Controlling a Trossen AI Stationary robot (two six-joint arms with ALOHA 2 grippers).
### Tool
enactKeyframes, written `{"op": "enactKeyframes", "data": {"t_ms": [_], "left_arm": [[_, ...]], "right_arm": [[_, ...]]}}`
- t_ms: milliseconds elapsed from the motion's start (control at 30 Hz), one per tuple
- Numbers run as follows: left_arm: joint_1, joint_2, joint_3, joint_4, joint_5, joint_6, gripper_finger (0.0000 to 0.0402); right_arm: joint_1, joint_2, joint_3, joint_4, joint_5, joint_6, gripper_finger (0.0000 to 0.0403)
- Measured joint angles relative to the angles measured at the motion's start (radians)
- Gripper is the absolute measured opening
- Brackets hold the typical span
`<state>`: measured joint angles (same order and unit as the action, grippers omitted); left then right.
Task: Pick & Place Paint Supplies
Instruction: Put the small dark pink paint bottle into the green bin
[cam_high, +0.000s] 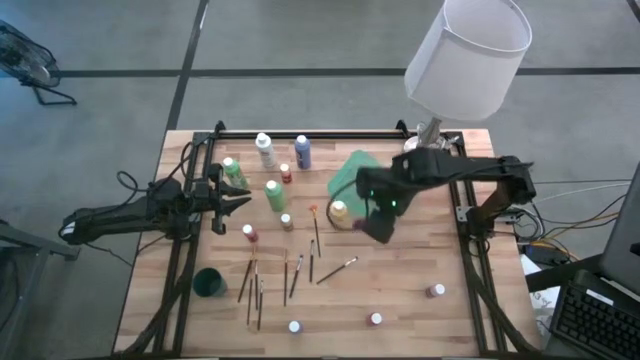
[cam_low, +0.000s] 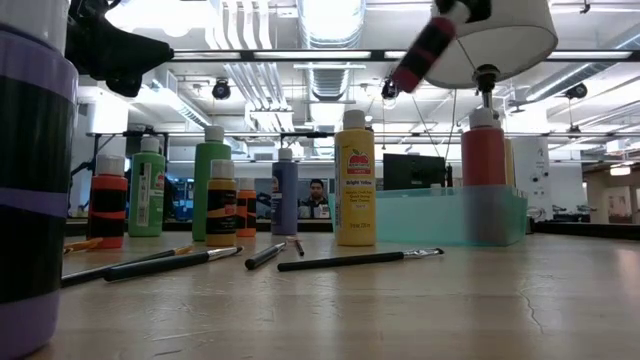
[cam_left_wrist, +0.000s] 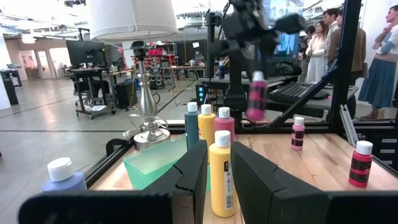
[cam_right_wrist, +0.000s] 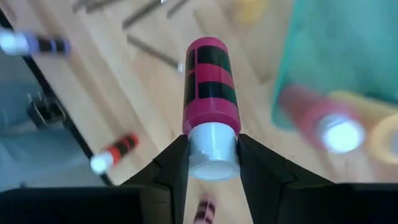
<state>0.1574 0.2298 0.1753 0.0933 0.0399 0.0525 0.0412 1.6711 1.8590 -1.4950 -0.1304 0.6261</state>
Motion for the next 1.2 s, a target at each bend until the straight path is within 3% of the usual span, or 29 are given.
{"op": "enactKeyframes", "data": {"t_ms": [267, 567, 1200], "left_arm": [[0.0, 0.0, 0.0, 0.0, 0.0, 0.0, 0.0076], [0.0, 0.0, 0.0, 0.0, 0.0, 0.0, 0.0076], [0.0, 0.0, 0.0, -0.002, 0.0, 0.0, 0.0076]], "right_arm": [[-0.147, 0.0, 0.06, -0.002, 0.056, -0.104, 0.0109], [-0.293, 0.018, 0.01, 0.004, 0.093, -0.198, 0.0109], [-0.398, 0.319, 0.049, -0.076, 0.131, -0.467, 0.0109]]}}
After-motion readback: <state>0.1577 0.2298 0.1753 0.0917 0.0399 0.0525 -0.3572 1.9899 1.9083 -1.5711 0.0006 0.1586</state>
